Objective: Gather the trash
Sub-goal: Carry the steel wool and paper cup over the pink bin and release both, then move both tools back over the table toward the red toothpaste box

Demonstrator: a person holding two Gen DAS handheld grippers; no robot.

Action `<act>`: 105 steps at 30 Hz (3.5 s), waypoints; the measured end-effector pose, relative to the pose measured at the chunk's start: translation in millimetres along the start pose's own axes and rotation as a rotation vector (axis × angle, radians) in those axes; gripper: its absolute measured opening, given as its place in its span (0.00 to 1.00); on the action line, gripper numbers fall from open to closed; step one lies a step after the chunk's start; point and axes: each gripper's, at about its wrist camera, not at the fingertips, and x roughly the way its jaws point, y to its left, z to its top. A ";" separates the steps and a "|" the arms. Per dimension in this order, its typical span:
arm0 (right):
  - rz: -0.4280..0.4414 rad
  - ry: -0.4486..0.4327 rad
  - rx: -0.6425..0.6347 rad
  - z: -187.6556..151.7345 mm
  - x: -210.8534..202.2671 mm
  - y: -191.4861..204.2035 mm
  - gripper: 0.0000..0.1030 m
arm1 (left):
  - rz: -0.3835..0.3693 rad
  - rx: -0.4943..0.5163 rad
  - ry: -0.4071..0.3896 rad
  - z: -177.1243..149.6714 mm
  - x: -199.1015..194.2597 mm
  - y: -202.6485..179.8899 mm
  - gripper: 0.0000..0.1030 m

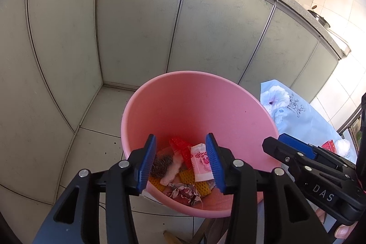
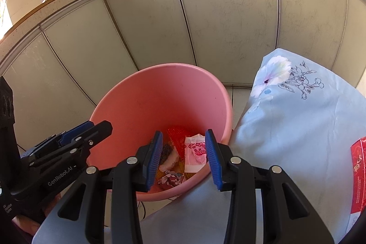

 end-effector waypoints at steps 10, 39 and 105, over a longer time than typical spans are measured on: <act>0.017 -0.020 0.013 -1.5 -17.1 -3.3 0.38 | 0.005 0.011 -0.013 3.8 -11.9 -2.5 0.43; -0.001 -0.132 0.078 -31.2 -98.8 -43.6 0.38 | -0.048 0.120 -0.060 -1.0 -65.5 -58.7 0.43; -0.216 -0.282 0.605 -193.9 -226.7 -240.4 0.38 | -0.175 0.243 0.502 -55.0 55.4 -366.6 0.53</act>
